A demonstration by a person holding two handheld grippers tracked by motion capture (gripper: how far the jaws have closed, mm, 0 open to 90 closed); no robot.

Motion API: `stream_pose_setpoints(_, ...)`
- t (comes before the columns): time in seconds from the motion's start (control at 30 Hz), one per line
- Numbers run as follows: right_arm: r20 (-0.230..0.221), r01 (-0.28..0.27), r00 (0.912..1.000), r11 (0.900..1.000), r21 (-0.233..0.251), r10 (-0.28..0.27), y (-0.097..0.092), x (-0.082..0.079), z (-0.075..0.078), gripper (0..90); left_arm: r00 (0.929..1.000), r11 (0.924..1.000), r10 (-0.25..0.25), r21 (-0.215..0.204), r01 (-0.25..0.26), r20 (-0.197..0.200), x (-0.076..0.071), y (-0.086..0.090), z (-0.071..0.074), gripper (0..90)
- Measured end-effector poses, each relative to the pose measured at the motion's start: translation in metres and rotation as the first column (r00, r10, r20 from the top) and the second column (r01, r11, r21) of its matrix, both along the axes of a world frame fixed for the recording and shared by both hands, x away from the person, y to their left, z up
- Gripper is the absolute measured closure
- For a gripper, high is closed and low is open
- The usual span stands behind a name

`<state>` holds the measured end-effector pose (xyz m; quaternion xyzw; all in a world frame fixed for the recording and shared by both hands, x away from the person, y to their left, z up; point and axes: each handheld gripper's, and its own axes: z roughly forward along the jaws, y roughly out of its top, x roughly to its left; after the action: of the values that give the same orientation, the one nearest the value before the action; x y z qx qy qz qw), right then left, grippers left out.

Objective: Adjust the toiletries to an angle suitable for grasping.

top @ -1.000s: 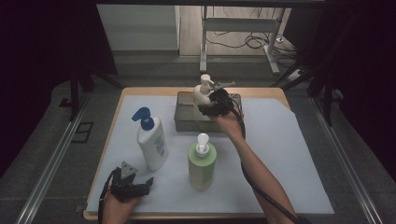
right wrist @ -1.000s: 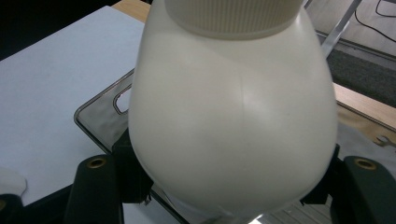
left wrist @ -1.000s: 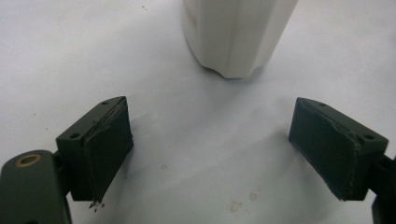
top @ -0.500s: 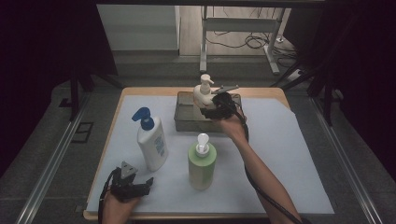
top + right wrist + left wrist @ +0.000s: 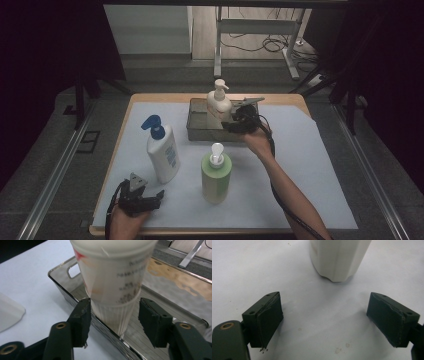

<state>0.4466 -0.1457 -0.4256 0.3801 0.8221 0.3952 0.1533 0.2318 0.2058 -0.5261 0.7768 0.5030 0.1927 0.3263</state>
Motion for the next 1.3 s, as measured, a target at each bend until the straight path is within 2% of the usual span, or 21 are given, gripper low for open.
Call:
stream_pose_setpoints(0.23, -0.010, 0.036, 0.9993, 0.9993, -0.008, -0.036, -0.014, 0.001, -0.004, 52.8, 1.0000, 1.0000, 0.001, 0.002, -0.001, 0.000, 0.000, 0.000, 0.000, 13.0)
stream_pose_setpoints(0.37, -0.008, 0.060, 0.9982, 0.9982, -0.005, -0.060, -0.019, 0.003, -0.004, 62.8, 1.0000, 1.0000, 0.001, 0.001, -0.001, 0.001, 0.000, 0.000, 0.000, 13.0)
stream_pose_setpoints(0.77, 0.001, 0.131, 0.9913, 0.9895, -0.060, -0.132, -0.018, 0.018, -0.008, 89.6, 1.0000, 1.0000, 0.001, 0.001, -0.001, 0.000, 0.000, 0.000, 0.000, 13.0)
stream_pose_setpoints(1.2, -0.039, 0.131, 0.9902, 0.9882, -0.080, -0.134, 0.004, 0.037, -0.024, 89.9, 1.0000, 1.0000, 0.001, 0.000, -0.001, 0.001, 0.000, 0.000, 0.000, 13.0)
stream_pose_setpoints(1.3, -0.055, 0.140, 0.9881, 0.9880, -0.066, -0.144, 0.004, 0.038, -0.027, 89.9, 1.0000, 1.0000, 0.001, 0.001, -0.001, 0.001, 0.000, 0.000, 0.000, 12.9)
